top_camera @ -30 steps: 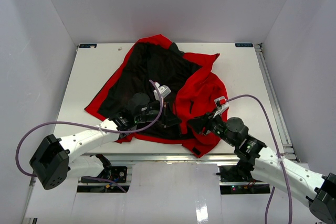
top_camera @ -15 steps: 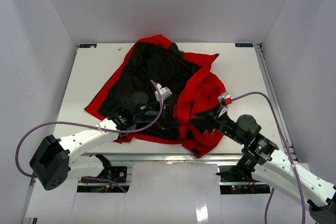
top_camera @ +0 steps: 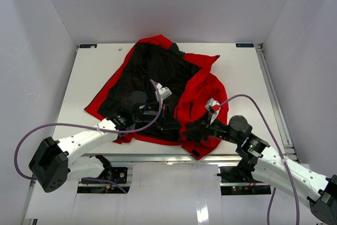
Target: Zip up the jacket
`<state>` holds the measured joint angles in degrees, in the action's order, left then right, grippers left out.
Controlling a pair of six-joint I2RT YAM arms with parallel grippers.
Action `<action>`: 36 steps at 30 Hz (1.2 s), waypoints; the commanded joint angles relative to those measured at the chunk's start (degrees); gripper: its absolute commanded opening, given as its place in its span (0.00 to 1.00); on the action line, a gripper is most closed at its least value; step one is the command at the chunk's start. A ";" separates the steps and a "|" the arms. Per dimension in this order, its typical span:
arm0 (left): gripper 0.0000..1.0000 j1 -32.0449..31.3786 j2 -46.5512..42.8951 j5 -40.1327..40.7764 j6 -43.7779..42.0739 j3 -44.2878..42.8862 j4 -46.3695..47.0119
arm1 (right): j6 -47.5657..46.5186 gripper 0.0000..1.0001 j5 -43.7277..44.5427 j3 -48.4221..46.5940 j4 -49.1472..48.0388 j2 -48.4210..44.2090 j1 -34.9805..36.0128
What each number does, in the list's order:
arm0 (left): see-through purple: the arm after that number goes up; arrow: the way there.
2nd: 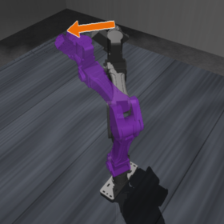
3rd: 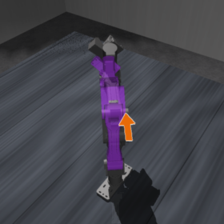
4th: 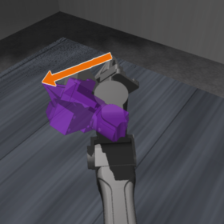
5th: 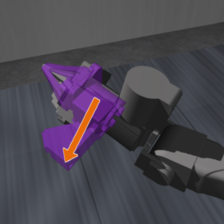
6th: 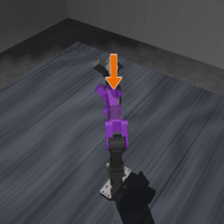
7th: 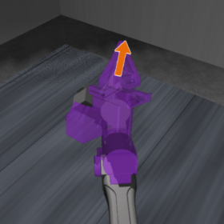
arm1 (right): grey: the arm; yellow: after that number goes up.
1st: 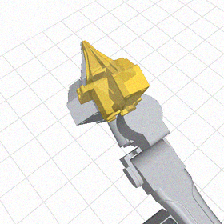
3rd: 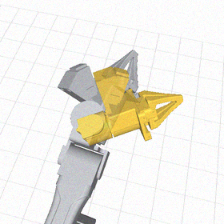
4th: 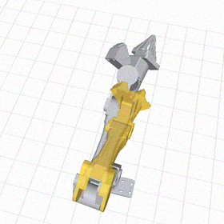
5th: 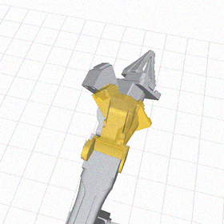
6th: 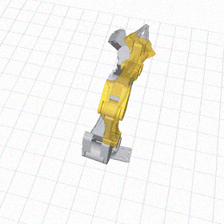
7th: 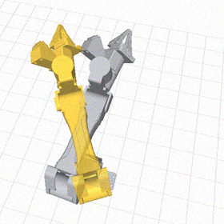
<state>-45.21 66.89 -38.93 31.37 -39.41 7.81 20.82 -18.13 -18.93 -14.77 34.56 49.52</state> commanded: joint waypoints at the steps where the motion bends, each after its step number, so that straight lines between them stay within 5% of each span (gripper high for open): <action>1: 0.00 0.49 -2.43 -4.90 1.64 -2.96 3.30 | -0.08 0.52 2.98 0.86 -0.51 -2.00 0.05; 26: 0.00 0.76 0.19 -11.23 7.08 -1.80 14.25 | 1.09 0.64 -6.32 6.56 -16.65 0.41 0.08; 30: 0.00 0.82 0.61 -10.72 6.68 -1.82 13.80 | 1.42 0.51 -5.24 6.89 -17.05 -0.56 0.14; 36: 0.04 0.82 -0.37 -8.38 5.26 -2.15 10.82 | 1.65 0.15 -4.19 6.45 -17.47 -0.95 0.11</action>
<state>-44.56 68.17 -48.17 38.23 -40.03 19.14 22.43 -23.12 -12.21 -27.93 34.18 49.53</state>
